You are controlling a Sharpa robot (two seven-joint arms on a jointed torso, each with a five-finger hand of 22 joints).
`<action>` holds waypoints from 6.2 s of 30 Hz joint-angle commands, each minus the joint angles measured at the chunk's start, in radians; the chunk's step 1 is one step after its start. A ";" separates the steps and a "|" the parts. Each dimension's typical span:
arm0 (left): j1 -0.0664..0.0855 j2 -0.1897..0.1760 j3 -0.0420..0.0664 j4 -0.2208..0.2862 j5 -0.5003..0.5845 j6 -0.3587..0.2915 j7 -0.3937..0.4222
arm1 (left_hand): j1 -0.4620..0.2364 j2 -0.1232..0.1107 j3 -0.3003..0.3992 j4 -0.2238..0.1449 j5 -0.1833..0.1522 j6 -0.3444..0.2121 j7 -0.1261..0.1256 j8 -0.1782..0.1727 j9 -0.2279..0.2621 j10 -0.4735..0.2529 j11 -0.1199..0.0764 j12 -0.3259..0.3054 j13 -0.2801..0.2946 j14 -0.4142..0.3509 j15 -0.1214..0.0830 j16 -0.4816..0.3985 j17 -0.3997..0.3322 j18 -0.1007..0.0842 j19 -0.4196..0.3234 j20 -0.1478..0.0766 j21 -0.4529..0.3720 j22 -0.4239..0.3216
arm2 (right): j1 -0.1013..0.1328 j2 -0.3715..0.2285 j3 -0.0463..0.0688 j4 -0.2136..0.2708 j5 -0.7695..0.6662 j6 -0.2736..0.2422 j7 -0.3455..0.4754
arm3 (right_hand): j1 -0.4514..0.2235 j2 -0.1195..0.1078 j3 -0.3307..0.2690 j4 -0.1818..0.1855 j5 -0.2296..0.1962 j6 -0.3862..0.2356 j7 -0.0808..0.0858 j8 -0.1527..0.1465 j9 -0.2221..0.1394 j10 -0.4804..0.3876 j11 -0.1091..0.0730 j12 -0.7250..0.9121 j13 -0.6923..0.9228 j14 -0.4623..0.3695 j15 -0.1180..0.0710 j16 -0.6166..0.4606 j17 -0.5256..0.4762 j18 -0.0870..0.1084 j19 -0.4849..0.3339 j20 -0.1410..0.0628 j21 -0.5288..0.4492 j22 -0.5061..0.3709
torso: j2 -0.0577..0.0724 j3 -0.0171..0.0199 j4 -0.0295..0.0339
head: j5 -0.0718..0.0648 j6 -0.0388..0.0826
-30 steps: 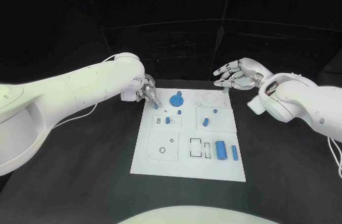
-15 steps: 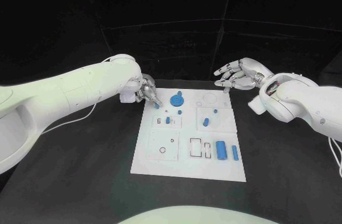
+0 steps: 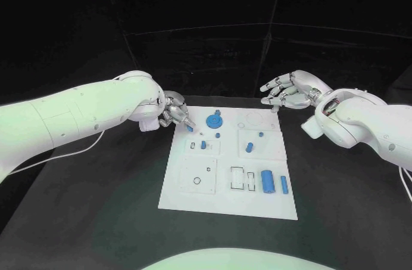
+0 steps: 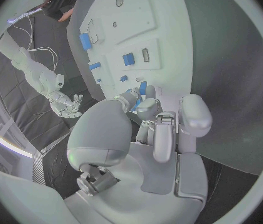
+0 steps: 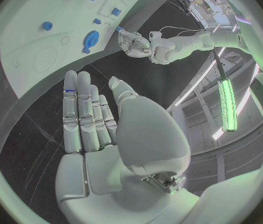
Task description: Assemble the parts on the task board
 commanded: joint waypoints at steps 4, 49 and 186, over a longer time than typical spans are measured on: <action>-0.008 -0.044 -0.016 0.085 0.015 -0.094 0.017 | -0.011 -0.006 0.154 -0.142 0.005 0.001 -0.002 0.007 0.002 0.010 0.002 0.000 0.000 0.104 0.001 0.003 0.263 0.002 0.008 0.000 0.008 0.006 | 0.003 0.000 0.001 -0.002 0.000 0.005 0.006 | -0.004 -0.001 0.000 0.004 0.005 -0.006 0.029 0.003 -0.002 -0.009 -0.001 0.005 -0.002 0.007 0.000 -0.004 -0.002 0.002 0.003 0.004 -0.006 -0.001 | 0.000 0.0004 0.0003 | 0.005 -0.005; -0.057 -0.073 -0.037 0.158 -0.062 -0.076 -0.050 | -0.021 -0.019 0.186 -0.150 0.007 0.002 -0.003 0.018 0.003 0.017 0.000 0.003 0.002 0.104 0.000 0.003 0.263 0.001 0.013 -0.001 0.014 0.016 | 0.002 0.000 0.001 -0.004 0.000 0.001 0.012 | -0.004 -0.001 0.000 0.004 0.006 -0.006 0.029 0.003 -0.002 -0.010 -0.001 0.006 -0.003 0.007 0.000 -0.005 -0.003 0.002 0.003 0.005 -0.007 -0.001 | 0.001 -0.0008 -0.0015 | 0.006 -0.013; -0.069 0.101 -0.066 -0.003 -0.593 -0.406 0.535 | 0.089 -0.116 -0.016 -0.192 0.002 0.059 0.093 -0.365 -0.333 -0.338 0.111 -0.754 -0.819 0.020 0.080 -0.217 -0.151 0.051 -0.040 0.070 -0.259 -0.278 | 0.002 0.016 0.001 -0.021 -0.005 -0.010 0.014 | -0.004 -0.001 0.001 0.006 0.009 -0.019 0.033 0.006 -0.002 -0.023 0.004 0.013 -0.011 -0.001 0.004 -0.019 -0.014 0.001 -0.002 0.008 -0.014 -0.005 | 0.002 -0.0009 -0.0045 | -0.029 0.011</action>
